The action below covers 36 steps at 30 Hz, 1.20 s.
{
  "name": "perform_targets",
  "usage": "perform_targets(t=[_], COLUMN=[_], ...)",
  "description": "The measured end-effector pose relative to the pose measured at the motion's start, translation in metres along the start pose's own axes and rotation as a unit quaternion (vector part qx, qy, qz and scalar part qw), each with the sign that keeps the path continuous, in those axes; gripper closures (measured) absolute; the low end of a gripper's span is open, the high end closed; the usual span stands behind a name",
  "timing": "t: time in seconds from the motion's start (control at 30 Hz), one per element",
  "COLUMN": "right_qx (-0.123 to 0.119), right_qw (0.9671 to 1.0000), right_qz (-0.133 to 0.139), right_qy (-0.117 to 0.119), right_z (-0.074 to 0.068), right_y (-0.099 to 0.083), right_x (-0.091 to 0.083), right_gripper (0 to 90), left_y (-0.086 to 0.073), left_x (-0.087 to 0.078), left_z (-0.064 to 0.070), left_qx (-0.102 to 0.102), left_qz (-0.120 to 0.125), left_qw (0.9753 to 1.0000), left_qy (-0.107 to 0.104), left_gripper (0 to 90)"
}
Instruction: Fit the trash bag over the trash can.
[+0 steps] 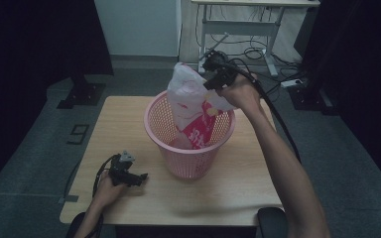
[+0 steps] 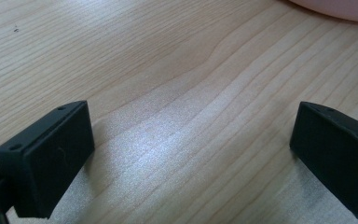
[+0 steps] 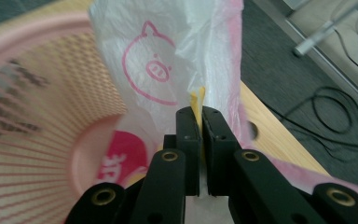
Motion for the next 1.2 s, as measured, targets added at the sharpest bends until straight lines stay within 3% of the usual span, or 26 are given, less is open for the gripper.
perform_targets(t=[0.03, 0.13, 0.23, 0.27, 0.3, 0.37, 0.53, 0.6, 0.73, 0.93, 1.0, 1.1, 1.2], right_qx=[-0.004, -0.005, -0.008, -0.008, 0.004, 0.013, 0.023, 0.022, 0.016, 0.023, 0.017, 0.011, -0.01], right_qw=[0.9999, 0.9995, 0.9987, 0.9987, 0.9979, 0.997, 0.9955, 0.9953, 0.9962, 0.9977, 0.9993, 0.9997, 0.9997], right_qz=[0.004, 0.003, -0.016, -0.016, -0.031, -0.046, -0.073, -0.075, -0.06, -0.025, -0.01, -0.008, -0.017], right_qy=[0.016, 0.032, 0.048, 0.048, 0.057, 0.06, 0.056, 0.056, 0.061, 0.059, 0.031, 0.018, 0.013], right_z=[-0.01, -0.017, -0.025, -0.025, -0.026, -0.025, -0.02, -0.02, -0.015, -0.001, 0.007, 0.009, 0.008], right_y=[0.009, 0.013, 0.007, 0.007, -0.003, -0.014, -0.038, -0.042, -0.042, -0.029, -0.021, -0.017, -0.014], right_x=[-0.002, 0.002, 0.032, 0.032, 0.05, 0.067, 0.095, 0.098, 0.088, 0.06, 0.05, 0.05, 0.064], right_gripper=[84.5, 83.1, 79.7, 79.7, 78.0, 76.3, 71.5, 68.7, 49.6, 44.9, 42.7, 39.9, 40.2], left_y=[0.0, 0.0, 0.0, 0.0, 0.0, 0.0, 0.0, 0.0, 0.0, 0.0, 0.0, 0.0, 0.0], left_x=[0.0, 0.0, 0.0, 0.0, 0.0, 0.0, 0.0, 0.0, 0.0, 0.0, 0.0, 0.0, 0.0], left_z=[0.0, 0.0, 0.0, 0.0, 0.0, 0.0, 0.0, 0.0, 0.0, 0.0, 0.0, 0.0, 0.0], left_qx=[0.0, 0.0, 0.0, 0.0, 0.0, 0.0, 0.0, 0.0, 0.0, 0.0, 0.0, 0.0, 0.0], left_qz=[0.0, 0.0, 0.0, 0.0, 0.0, 0.0, 0.0, 0.0, 0.0, 0.0, 0.0, 0.0, 0.0], left_qw=[1.0, 1.0, 1.0, 1.0, 1.0, 1.0, 1.0, 1.0, 1.0, 1.0, 1.0, 1.0, 1.0], left_qy=[0.0, 0.0, 0.0, 0.0, 0.0, 0.0, 0.0, 0.0, 0.0, 0.0, 0.0, 0.0, 0.0], left_gripper=[0.0, 0.0, 0.0, 0.0, 0.0, 0.0, 0.0, 0.0, 0.0, 0.0, 0.0, 0.0, 0.0])
Point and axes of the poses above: each handheld gripper's, and its own axes: x roughly forward along the jaws, y roughly out of its top, z roughly to its right, the point moved 3 cm from there along x, roughly forward along the jaws, and after that the axes turned 10 degrees about -y, right-handed, at the moved point
